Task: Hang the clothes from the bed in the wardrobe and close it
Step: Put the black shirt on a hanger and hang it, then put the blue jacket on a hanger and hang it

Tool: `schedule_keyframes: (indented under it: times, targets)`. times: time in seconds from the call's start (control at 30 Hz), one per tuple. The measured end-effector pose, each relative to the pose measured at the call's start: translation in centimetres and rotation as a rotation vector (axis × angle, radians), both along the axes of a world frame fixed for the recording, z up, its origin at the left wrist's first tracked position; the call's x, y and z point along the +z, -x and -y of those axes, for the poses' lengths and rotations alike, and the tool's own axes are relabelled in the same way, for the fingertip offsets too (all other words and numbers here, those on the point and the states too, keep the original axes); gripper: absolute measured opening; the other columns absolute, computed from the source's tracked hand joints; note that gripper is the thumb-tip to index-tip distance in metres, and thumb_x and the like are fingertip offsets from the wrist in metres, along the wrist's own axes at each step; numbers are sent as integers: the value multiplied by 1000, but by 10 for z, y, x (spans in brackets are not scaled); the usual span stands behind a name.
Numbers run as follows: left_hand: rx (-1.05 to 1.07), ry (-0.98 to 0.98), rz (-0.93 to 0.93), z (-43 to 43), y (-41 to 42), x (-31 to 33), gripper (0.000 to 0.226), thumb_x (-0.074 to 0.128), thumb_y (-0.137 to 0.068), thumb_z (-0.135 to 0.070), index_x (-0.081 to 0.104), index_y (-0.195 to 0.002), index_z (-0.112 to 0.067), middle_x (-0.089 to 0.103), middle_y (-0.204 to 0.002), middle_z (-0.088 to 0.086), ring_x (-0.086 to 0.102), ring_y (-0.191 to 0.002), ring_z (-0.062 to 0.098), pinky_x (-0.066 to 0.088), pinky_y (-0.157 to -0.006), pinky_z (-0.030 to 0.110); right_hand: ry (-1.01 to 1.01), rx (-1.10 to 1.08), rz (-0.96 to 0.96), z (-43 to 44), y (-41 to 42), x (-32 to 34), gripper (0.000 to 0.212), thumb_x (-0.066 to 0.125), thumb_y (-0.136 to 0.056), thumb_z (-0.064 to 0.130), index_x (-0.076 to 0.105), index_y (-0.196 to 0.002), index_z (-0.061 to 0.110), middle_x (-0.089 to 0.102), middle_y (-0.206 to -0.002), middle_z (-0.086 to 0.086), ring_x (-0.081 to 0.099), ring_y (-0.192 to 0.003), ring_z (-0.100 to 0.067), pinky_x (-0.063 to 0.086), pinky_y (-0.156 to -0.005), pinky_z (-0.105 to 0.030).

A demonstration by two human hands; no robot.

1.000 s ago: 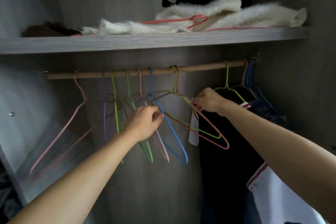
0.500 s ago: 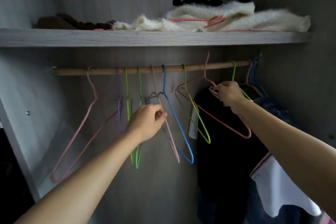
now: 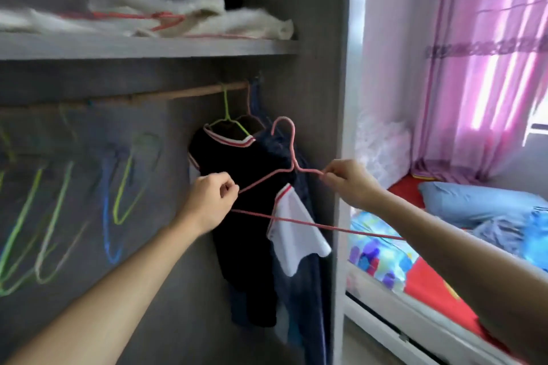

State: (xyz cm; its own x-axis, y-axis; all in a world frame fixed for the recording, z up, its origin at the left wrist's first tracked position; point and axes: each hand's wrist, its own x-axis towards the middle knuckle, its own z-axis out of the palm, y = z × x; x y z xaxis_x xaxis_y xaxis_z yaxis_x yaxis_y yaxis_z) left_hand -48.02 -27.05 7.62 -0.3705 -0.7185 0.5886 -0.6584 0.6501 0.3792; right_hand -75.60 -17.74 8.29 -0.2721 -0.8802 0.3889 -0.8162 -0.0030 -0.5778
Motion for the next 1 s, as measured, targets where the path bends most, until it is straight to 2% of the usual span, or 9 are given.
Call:
schedule_keyframes:
  times: [0.13,0.23,0.37,0.47,0.6,0.7,0.77,0.9,1.0]
  targets:
    - [-46,-130,76,-45,87,-57,28,51,-82,-45,58,-72,-19,63,-62,-4,63,-66,25,52,-61,38,-120,-30,-23,-96,92,-43,14,67,-88,35,65,-75,29,46,-50,6,37,-45,-5,33,-50,-23]
    - [-126,-243,170,-95,163,-102,24,55,-89,-37,60,-76,-17,66,-71,-3,62,-77,28,52,-68,37,-249,-154,-89,-174,167,-82,14,65,-88,39,68,-78,29,48,-54,8,45,-54,-6,40,-58,-30]
    - [-268,-347,298,-160,260,-155,22,56,-87,-41,63,-73,-25,62,-69,-12,62,-78,19,50,-68,30,-367,-348,-60,-273,251,-130,19,62,-88,36,64,-72,26,54,-62,8,51,-65,-14,44,-64,-33]
    - [-399,-433,377,-202,327,-183,19,59,-86,-41,63,-72,-28,65,-72,-12,62,-78,13,51,-74,31,-387,-466,35,-339,299,-155,12,61,-90,34,69,-84,27,63,-75,7,60,-71,-15,49,-66,-33]
    - [-533,-462,532,-242,411,-206,17,58,-88,-40,65,-80,-27,65,-76,-12,60,-79,9,48,-73,25,-397,-625,147,-414,359,-177,15,59,-94,33,71,-102,31,62,-84,12,53,-62,-4,41,-57,-23]
    - [-597,-456,621,-258,471,-223,20,57,-89,-40,64,-79,-24,64,-75,-11,60,-76,9,44,-67,26,-372,-756,228,-458,403,-199,13,59,-94,32,71,-98,30,70,-92,11,64,-72,-9,53,-66,-30]
    - [-632,-464,664,-262,512,-233,21,57,-90,-40,61,-75,-25,64,-73,-11,61,-74,9,46,-67,26,-370,-861,249,-478,433,-215,18,58,-93,28,74,-98,21,69,-96,13,66,-81,-15,49,-68,-29]
    - [-704,-485,722,-261,604,-257,20,56,-88,-41,62,-76,-27,65,-76,-11,61,-73,11,47,-68,28,-383,-1010,289,-500,496,-237,20,55,-91,17,73,-85,10,68,-75,-2,62,-70,-23,46,-63,-38]
    - [-758,-507,772,-255,677,-276,21,56,-89,-43,58,-73,-30,64,-76,-10,60,-76,12,45,-65,29,-368,-1076,333,-504,550,-251,16,61,-91,24,71,-82,16,65,-75,7,60,-71,-13,45,-63,-33]
